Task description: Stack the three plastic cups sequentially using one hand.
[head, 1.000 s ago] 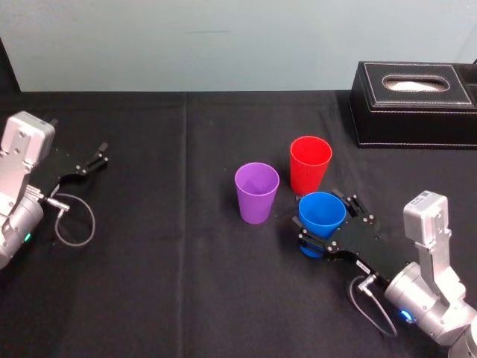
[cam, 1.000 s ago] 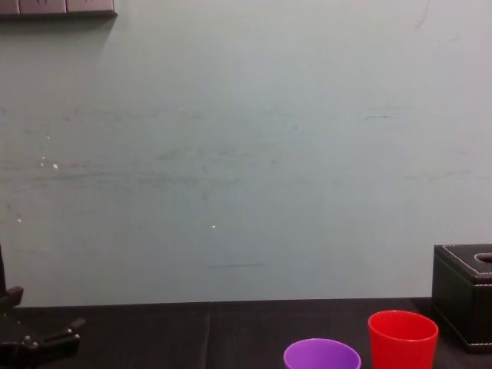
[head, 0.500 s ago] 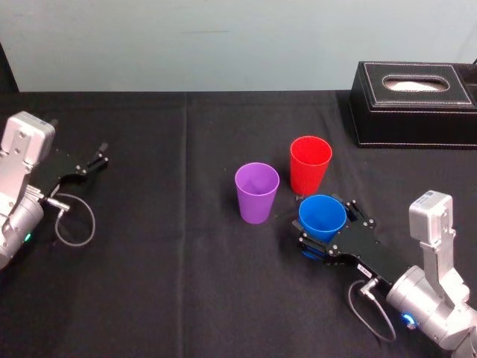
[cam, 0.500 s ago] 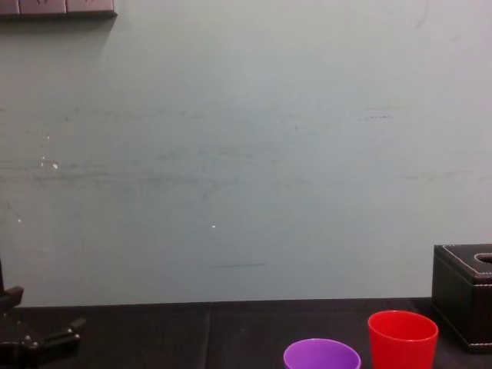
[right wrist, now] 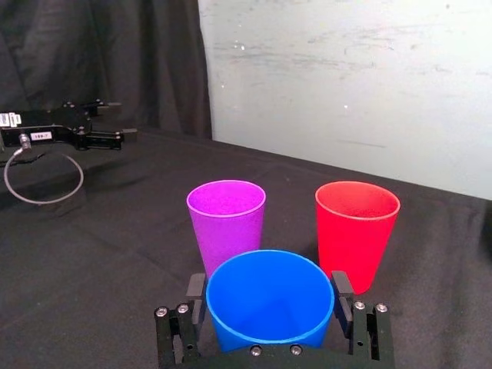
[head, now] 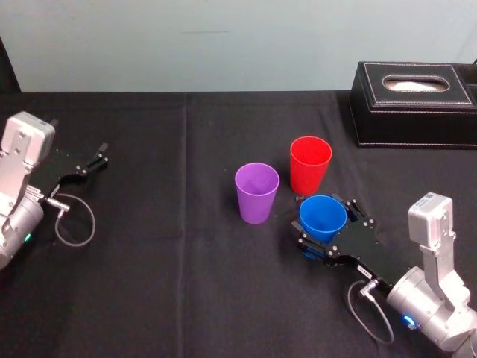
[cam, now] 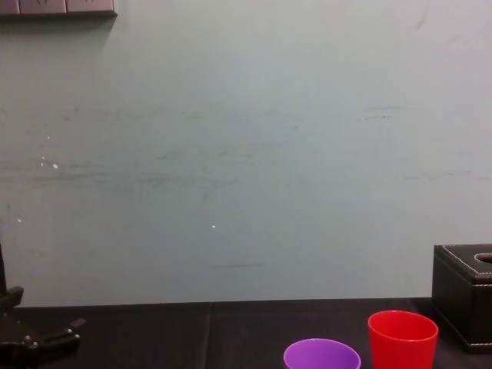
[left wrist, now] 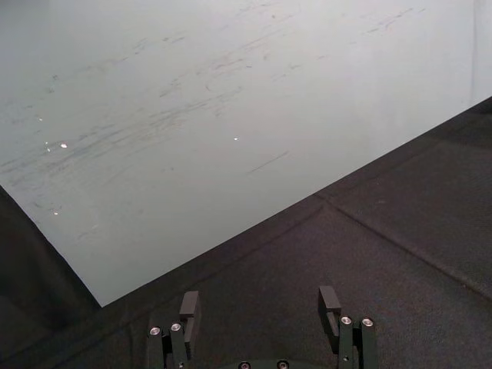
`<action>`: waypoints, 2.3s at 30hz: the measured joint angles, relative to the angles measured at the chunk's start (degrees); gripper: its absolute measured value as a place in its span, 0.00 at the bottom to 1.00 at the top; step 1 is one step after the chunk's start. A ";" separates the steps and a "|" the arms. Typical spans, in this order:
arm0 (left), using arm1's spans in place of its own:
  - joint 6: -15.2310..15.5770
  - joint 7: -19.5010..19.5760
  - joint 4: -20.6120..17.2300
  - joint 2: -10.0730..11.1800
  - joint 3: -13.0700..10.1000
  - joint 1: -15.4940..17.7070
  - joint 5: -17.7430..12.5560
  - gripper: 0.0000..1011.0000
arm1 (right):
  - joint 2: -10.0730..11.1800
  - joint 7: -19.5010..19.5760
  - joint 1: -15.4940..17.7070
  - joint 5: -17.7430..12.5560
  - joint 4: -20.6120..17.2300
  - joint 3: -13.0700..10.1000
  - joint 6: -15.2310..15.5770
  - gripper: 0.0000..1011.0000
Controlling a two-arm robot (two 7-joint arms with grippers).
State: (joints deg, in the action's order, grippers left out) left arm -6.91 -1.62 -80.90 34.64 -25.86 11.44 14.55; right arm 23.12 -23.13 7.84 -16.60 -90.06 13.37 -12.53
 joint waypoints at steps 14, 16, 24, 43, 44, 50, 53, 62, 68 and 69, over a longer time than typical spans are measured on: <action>0.00 0.00 0.00 0.00 0.00 0.00 0.00 0.99 | -0.61 0.85 0.57 1.51 -0.56 -0.48 -0.40 0.99; 0.00 0.00 0.00 0.00 0.00 0.00 0.00 0.99 | -0.69 0.94 0.67 1.57 -0.60 -0.53 -0.35 0.99; 0.00 0.00 0.00 0.00 0.00 0.00 0.00 0.99 | -0.69 0.98 0.66 1.61 -0.61 -0.55 -0.32 0.99; 0.00 0.00 0.00 0.00 0.00 0.00 0.00 0.99 | -0.61 0.94 0.57 1.58 -0.57 -0.46 -0.36 0.77; 0.00 0.00 0.00 0.00 0.00 0.00 0.00 0.99 | -0.60 0.94 0.57 1.58 -0.57 -0.45 -0.36 0.77; 0.00 0.00 0.00 0.00 0.00 0.00 0.00 0.99 | -0.38 0.93 0.61 1.73 -1.13 -0.58 -0.19 0.75; 0.00 0.00 0.00 0.00 0.00 0.00 0.00 0.99 | 0.41 0.93 0.80 1.76 -3.63 -1.27 1.11 0.75; 0.00 0.00 0.00 0.00 0.00 0.00 0.00 0.99 | 2.30 0.90 -0.46 -0.31 -10.32 -3.12 7.16 0.75; 0.00 0.00 0.00 0.00 0.00 0.00 0.00 0.99 | 3.00 0.91 -3.19 -1.53 -12.32 -3.41 10.64 0.75; 0.00 0.00 0.00 0.00 0.00 0.00 0.00 0.99 | 3.04 0.93 -3.63 -1.72 -12.39 -3.41 11.17 0.75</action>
State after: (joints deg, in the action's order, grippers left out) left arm -6.91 -1.62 -80.90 34.65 -25.86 11.43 14.55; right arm 26.16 -22.20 4.20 -18.32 -102.45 9.97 -1.36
